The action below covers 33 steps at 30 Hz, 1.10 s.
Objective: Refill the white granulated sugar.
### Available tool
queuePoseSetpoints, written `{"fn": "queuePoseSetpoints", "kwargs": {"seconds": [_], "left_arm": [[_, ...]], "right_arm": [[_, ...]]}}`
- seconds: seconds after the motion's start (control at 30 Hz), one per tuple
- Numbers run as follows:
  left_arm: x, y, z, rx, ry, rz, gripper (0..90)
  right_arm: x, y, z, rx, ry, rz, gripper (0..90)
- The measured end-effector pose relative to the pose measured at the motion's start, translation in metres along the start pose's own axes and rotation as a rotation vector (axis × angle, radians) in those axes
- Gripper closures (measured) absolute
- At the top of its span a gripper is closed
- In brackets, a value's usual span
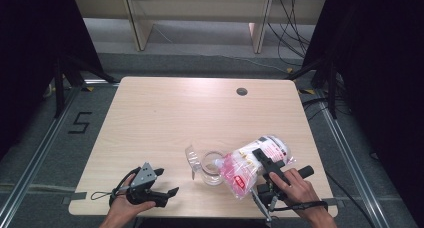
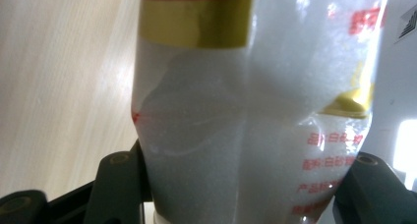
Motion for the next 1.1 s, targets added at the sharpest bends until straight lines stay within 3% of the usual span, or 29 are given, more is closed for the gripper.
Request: {"fn": "queuePoseSetpoints", "kwargs": {"seconds": [0.07, 0.1, 0.17, 0.27, 0.3, 0.4, 0.47, 0.5, 0.7, 0.73, 0.77, 0.9, 1.0, 1.07, 1.1], "left_arm": [[0.0011, 0.0010, 0.0005, 0.014, -0.014, 0.004, 16.8], [0.0008, 0.0008, 0.0003, 0.013, -0.009, 0.005, 16.8], [-0.0001, 0.0006, 0.0000, 0.002, -0.003, 0.003, 16.8], [0.0005, 0.0004, 0.0002, 0.001, -0.006, 0.003, 16.8], [0.0004, 0.0003, 0.0001, 0.001, -0.003, 0.003, 16.8], [0.0005, 0.0013, 0.0006, 0.013, -0.003, 0.008, 16.8], [0.0009, 0.0009, 0.0003, 0.003, -0.008, 0.006, 16.8], [0.0007, 0.0014, 0.0005, 0.007, -0.010, 0.010, 16.8], [0.0009, 0.0010, 0.0004, 0.003, -0.007, 0.009, 16.8], [0.0007, 0.0011, 0.0006, 0.008, -0.002, 0.007, 16.8], [0.0007, 0.0012, 0.0005, 0.010, -0.002, 0.006, 16.8], [0.0010, 0.0015, 0.0005, 0.008, -0.012, 0.012, 16.8], [0.0009, 0.0020, 0.0005, 0.005, 0.019, -0.003, 16.8], [0.0033, 0.0027, 0.0011, 0.009, -0.013, 0.001, 16.9], [0.0032, 0.0029, 0.0011, 0.013, -0.014, 0.003, 16.8]], "right_arm": [[-0.0004, 0.0002, -0.0003, 0.006, -0.003, 0.003, 43.8], [-0.0021, -0.0015, -0.0005, -0.018, 0.030, -0.018, 43.9], [-0.0017, -0.0010, -0.0003, 0.002, 0.047, 0.000, 44.0], [-0.0023, -0.0013, -0.0008, -0.005, 0.062, -0.011, 44.2], [-0.0041, -0.0016, -0.0013, -0.010, 0.088, -0.010, 44.3], [-0.0028, -0.0009, -0.0022, 0.010, 0.054, -0.001, 44.5], [-0.0027, -0.0012, -0.0024, 0.016, 0.062, 0.003, 44.5], [-0.0048, -0.0005, -0.0015, 0.024, 0.089, 0.010, 44.6], [-0.0035, 0.0014, -0.0006, 0.047, 0.061, 0.016, 44.9], [-0.0040, 0.0015, -0.0004, 0.049, 0.064, 0.018, 45.0], [-0.0077, 0.0003, 0.0005, 0.031, 0.112, 0.010, 45.0], [-0.0068, 0.0021, 0.0014, 0.052, 0.094, 0.010, 45.2], [-0.0066, 0.0020, 0.0022, 0.045, 0.101, 0.001, 45.4], [-0.0088, 0.0008, 0.0037, 0.033, 0.141, -0.014, 45.4], [-0.0072, 0.0021, 0.0037, 0.048, 0.118, -0.002, 45.5]]}}
Point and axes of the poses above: each handheld gripper's, and its own axes: y roughly backward along the jaws, z roughly out of its top, x roughly to its left, the point moved 1 cm from there along -y, roughly forward along the jaws, and after that the axes turned 4 degrees about -x, right-handed, at the moved point
